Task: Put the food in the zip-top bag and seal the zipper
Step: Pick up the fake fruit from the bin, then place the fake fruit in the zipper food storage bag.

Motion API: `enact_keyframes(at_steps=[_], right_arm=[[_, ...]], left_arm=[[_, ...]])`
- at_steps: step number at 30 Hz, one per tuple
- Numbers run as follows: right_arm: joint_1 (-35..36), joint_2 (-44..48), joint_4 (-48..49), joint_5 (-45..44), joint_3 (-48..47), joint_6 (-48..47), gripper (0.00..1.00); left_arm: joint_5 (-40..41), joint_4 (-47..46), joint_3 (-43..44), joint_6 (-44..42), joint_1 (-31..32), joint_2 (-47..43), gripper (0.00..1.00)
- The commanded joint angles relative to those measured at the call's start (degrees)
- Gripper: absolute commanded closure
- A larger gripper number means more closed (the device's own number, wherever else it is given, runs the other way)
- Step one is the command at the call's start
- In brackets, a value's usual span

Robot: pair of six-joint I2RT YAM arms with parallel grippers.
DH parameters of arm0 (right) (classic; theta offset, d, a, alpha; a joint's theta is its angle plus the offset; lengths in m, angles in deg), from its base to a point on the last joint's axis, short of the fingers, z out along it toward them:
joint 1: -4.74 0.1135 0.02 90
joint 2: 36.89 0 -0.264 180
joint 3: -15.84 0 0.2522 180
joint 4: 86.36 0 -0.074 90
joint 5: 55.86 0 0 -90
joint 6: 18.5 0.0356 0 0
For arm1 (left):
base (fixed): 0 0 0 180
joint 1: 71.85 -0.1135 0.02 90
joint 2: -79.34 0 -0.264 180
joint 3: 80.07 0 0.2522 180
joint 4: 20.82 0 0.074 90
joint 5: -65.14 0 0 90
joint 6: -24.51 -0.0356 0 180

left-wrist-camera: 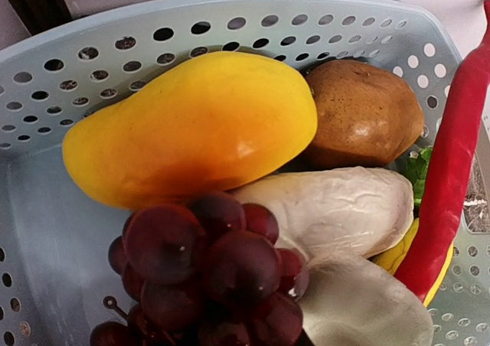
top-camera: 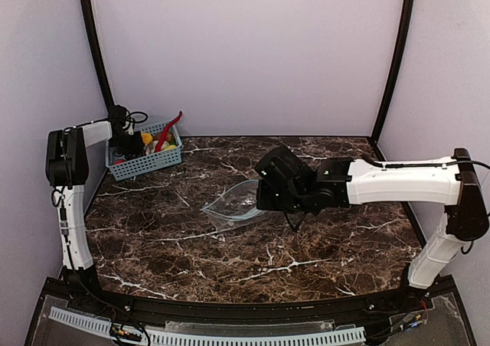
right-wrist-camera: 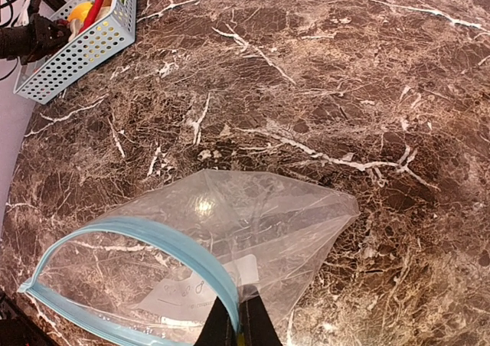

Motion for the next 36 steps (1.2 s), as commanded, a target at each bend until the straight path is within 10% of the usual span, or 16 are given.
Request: enact_keyframes(at_steps=[1,27,36], right_arm=[[0.0,0.3,0.0,-0.7,-1.3,0.0,0.96],[0.0,4.1,1.0,-1.8,1.1,-1.1,0.96],[-1.3,3.1,3.0,-0.3,0.7,-3.8,0.95]], left_arm=[[-0.8,2.0,-0.9,-0.1,-0.3,-4.0,0.89],[-10.6,-13.7,-35.1,3.9,0.8,-47.4,0.97],[-18.1,-10.5,-45.5,0.4,18.5,-66.3,0.97]])
